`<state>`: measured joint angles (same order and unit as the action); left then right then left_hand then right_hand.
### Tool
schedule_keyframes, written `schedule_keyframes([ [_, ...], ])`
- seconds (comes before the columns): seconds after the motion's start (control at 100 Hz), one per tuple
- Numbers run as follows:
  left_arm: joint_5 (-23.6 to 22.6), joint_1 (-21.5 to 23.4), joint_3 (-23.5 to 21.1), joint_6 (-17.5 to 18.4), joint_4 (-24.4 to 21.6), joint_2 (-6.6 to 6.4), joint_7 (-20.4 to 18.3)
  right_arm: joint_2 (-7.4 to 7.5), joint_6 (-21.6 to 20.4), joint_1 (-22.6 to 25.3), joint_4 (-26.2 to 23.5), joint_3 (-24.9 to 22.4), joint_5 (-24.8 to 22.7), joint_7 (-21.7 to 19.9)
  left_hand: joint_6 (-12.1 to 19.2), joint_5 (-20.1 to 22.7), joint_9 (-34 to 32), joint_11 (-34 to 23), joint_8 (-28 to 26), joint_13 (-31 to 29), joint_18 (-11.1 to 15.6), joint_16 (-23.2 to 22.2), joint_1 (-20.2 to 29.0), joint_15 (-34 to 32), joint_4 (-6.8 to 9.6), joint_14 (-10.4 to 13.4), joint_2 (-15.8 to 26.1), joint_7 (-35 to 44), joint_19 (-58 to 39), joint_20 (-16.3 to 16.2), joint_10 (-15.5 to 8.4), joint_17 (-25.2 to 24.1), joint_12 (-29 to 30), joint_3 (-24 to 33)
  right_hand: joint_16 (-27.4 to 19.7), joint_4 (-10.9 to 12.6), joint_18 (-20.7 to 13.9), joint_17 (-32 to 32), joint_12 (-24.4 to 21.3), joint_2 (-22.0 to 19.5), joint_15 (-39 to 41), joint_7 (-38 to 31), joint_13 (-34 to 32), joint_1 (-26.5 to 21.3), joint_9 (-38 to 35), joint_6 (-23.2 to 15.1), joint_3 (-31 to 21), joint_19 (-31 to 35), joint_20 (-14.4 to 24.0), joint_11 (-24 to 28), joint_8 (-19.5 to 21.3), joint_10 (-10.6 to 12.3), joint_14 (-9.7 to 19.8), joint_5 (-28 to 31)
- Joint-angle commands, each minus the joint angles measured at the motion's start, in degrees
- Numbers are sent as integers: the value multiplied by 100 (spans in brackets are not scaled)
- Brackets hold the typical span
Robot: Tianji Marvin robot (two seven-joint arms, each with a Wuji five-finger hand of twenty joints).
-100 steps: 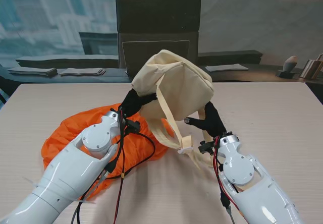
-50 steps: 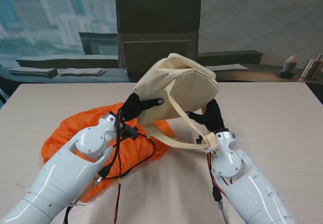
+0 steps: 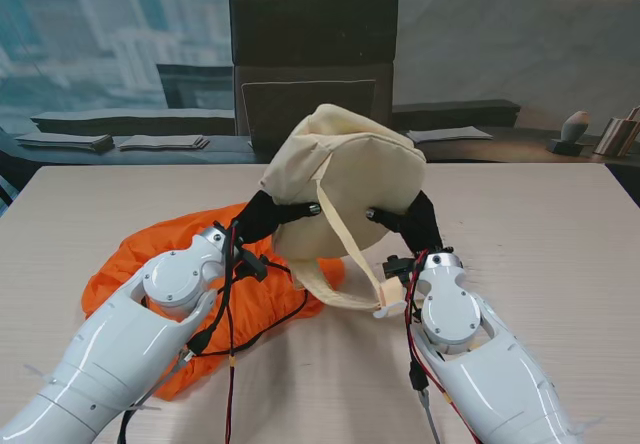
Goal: Fit a rain cover over a backpack
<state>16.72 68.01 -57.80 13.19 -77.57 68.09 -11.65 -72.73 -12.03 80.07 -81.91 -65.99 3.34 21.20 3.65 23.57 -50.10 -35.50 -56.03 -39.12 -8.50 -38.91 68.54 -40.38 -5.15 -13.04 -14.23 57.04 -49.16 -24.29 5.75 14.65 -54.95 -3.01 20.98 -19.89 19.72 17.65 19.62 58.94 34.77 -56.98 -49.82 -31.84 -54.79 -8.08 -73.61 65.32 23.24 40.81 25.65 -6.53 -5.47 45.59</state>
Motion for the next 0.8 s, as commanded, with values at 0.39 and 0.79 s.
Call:
schedule_keyframes([
  [0.39,-1510,46,-56,-285,268,115,955,-159,-585,-98,133,63,-565,488,693,299,529,658,1366,672,323,930,-1390,992,14,-25,-501,-428,128,15,-124,-732,2154,2024,1177,242,83,1725,1303,-252,2673,-744,-1956,-895,-1844,-690,-876,1582,827,1279,1373,-711,-556,1389],
  [0.79,-2594,156,-216,-278,324,35,1389,-136,-1008,-84,-47,-174,-518,485,-189,-1528,3535,1537,3531,2753,326,1502,-3718,1844,-29,142,-1886,-2656,836,357,-134,-1595,3249,2530,1349,212,-188,1531,1729,-230,2837,-546,-1801,-888,-1770,-695,-1107,1438,940,1329,1973,-665,-498,1500],
])
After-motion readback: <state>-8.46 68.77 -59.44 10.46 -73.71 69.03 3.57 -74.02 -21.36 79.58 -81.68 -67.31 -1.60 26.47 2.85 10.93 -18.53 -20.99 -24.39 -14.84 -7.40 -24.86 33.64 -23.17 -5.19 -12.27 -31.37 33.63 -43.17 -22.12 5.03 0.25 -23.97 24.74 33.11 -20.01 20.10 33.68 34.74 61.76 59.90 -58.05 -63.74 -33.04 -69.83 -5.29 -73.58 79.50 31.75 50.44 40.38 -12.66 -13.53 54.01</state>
